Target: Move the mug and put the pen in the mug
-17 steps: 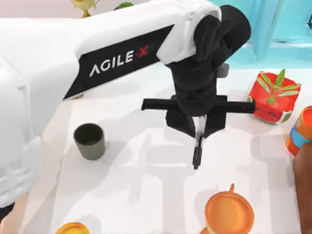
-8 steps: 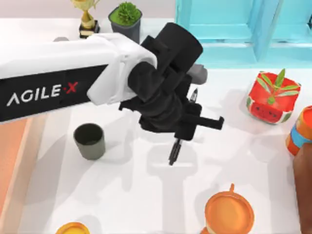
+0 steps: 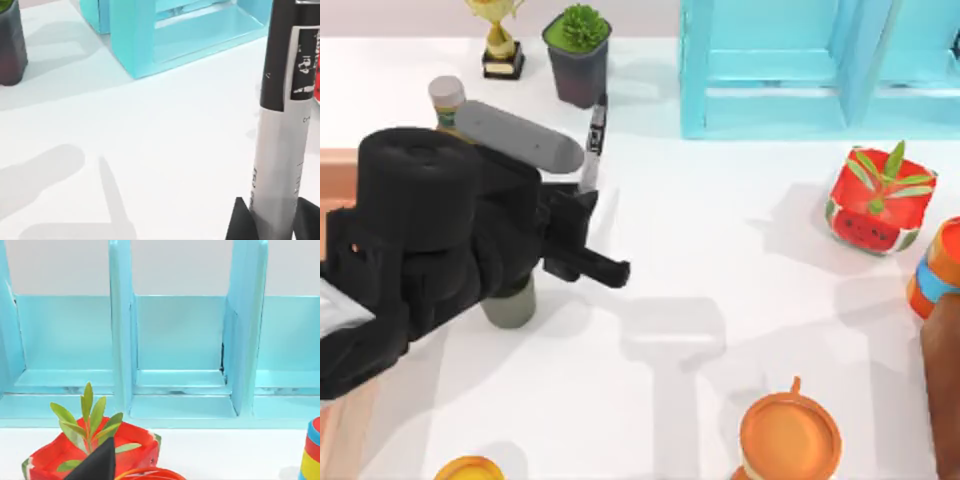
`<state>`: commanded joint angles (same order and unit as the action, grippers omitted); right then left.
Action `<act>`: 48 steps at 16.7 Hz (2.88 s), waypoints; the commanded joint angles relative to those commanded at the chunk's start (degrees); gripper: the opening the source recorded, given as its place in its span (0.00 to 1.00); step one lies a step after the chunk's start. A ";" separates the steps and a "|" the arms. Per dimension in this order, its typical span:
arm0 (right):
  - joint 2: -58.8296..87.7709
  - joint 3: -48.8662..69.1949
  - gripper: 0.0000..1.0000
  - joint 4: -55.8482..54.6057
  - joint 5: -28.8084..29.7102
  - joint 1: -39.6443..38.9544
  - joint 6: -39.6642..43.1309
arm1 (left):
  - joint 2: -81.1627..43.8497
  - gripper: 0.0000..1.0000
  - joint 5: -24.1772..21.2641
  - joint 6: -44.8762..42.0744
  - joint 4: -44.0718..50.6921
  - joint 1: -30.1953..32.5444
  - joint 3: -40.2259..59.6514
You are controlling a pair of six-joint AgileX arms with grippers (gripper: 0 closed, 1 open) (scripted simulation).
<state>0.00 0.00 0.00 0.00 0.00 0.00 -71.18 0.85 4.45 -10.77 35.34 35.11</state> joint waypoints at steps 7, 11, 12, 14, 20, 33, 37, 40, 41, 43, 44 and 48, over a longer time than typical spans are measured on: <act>0.00 0.00 1.00 0.00 0.00 0.00 0.00 | 23.80 0.00 5.19 -5.19 -25.16 -6.60 -23.37; 0.00 0.00 1.00 0.00 0.00 0.00 0.00 | 26.49 0.00 6.15 -5.49 -27.83 -7.69 -26.25; 0.00 0.00 1.00 0.00 0.00 0.00 0.00 | 26.49 0.00 6.15 -5.49 -27.83 -7.69 -26.25; 0.00 0.00 1.00 0.00 0.00 0.00 0.00 | 26.21 0.00 6.15 -5.55 -27.69 -7.46 -26.15; 0.00 0.00 1.00 0.00 0.00 0.00 0.00 | 16.70 0.00 5.73 -5.45 -36.09 -8.05 -24.98; 0.00 0.00 1.00 0.00 0.00 0.00 0.00 | 3.01 0.15 4.23 -5.60 -48.20 -9.29 -23.15; 0.00 0.00 1.00 0.00 0.00 0.00 0.00 | 3.01 0.45 4.23 -5.60 -48.20 -9.29 -23.15; 0.00 0.00 1.00 0.00 0.00 0.00 0.00 | 3.01 0.68 4.23 -5.60 -48.20 -9.29 -23.15; 0.00 0.00 1.00 0.00 0.00 0.00 0.00 | 3.01 0.75 4.23 -5.60 -48.20 -9.29 -23.15; 0.00 0.00 1.00 0.00 0.00 0.00 0.00 | 3.01 0.90 4.23 -5.60 -48.20 -9.29 -23.15; 0.00 0.00 1.00 0.00 0.00 0.00 0.00 | 3.01 0.98 4.23 -5.60 -48.20 -9.29 -23.15; 0.00 0.00 1.00 0.00 0.00 0.00 0.00 | 3.01 1.00 4.23 -5.60 -48.20 -9.29 -23.15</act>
<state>0.00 0.00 0.00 0.00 0.00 0.00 -68.17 5.08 -1.16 -58.97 26.05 11.96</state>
